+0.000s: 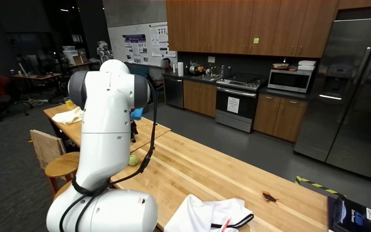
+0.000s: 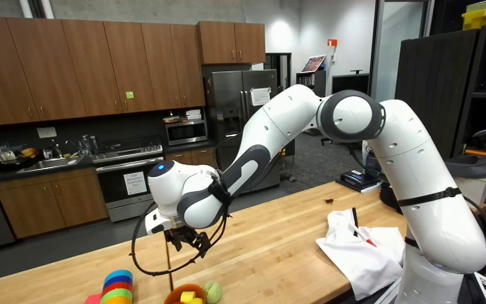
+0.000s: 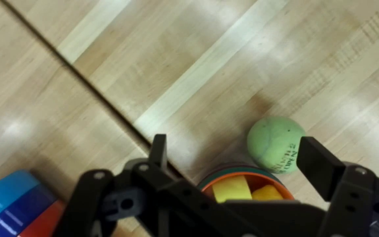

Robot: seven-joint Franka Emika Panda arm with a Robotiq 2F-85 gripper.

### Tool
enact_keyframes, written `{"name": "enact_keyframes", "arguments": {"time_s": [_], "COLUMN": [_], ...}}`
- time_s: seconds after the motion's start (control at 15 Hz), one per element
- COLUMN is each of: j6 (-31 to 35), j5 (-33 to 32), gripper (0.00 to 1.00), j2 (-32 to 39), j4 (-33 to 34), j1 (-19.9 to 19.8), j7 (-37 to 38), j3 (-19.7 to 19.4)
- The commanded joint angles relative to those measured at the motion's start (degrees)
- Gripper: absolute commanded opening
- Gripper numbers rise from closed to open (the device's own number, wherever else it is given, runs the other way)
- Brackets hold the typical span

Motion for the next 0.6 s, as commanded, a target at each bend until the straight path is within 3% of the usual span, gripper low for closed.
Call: {"name": "enact_keyframes", "arguments": {"time_s": [0.0,0.53], "j6": [-1.7,-5.9], "j5": [-1.0,0.5], "gripper": [1.00,1.00], "j2": [8.8,25.8], "j4": [13.4,38.0], "j1": [2.4,7.4], "j7": [-11.9,-37.4], "j3": [0.0,0.9]}}
